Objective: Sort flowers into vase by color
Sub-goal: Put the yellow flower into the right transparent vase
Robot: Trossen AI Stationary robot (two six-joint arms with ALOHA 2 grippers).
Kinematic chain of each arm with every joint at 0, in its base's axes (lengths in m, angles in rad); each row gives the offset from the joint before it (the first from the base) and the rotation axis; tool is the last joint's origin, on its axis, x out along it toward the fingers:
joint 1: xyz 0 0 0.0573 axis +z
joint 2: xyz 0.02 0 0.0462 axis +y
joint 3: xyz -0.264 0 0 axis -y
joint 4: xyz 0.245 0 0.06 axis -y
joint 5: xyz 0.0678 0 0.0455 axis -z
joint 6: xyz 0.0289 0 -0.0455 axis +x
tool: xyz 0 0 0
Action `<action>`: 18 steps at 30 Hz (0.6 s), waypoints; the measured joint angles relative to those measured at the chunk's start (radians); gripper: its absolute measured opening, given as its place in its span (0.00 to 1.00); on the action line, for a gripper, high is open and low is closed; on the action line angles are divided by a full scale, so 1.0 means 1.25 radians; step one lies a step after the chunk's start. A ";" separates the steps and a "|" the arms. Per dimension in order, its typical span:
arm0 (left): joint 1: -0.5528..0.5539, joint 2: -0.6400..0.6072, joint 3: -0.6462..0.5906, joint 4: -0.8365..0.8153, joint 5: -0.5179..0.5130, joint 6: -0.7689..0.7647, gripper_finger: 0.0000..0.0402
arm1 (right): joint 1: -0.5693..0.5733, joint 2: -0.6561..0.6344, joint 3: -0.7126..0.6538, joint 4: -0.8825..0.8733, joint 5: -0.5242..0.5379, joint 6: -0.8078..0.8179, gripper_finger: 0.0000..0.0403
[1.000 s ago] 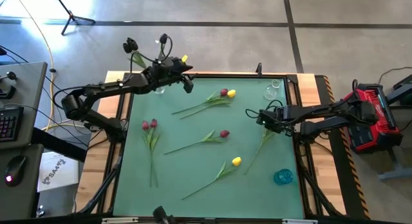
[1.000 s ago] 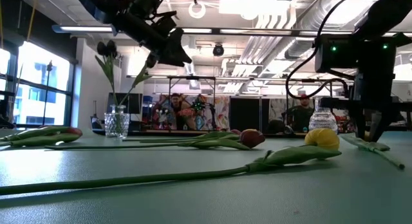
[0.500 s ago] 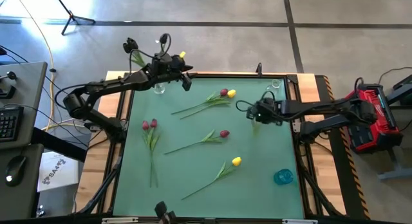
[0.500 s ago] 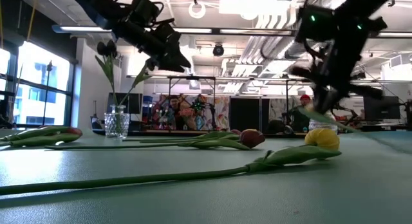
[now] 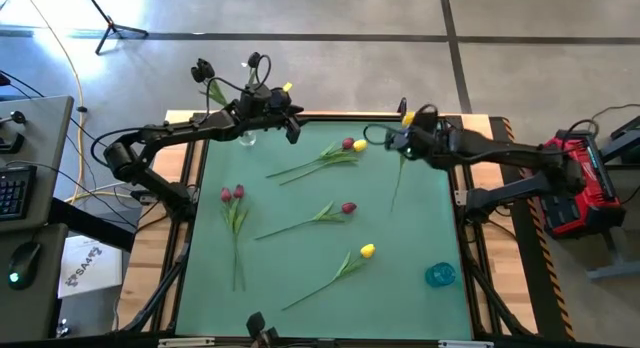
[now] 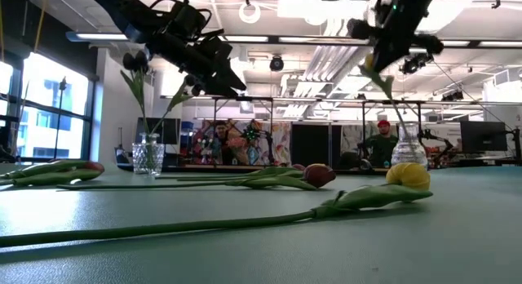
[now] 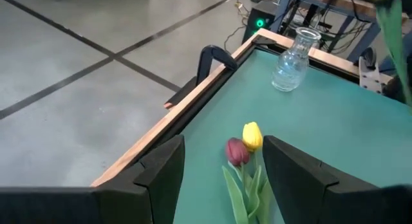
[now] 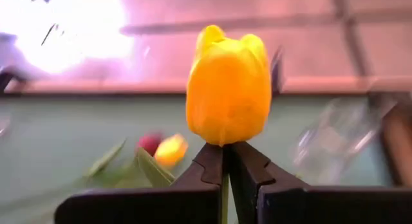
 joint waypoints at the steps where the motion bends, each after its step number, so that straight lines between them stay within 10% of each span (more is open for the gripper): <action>1: 0.000 0.000 0.000 0.001 0.000 0.000 0.49 | -0.009 0.000 0.019 -0.009 0.036 -0.025 0.00; 18: 0.000 0.000 0.000 -0.015 0.000 0.000 0.49 | -0.171 -0.001 0.222 0.060 0.355 -0.381 0.00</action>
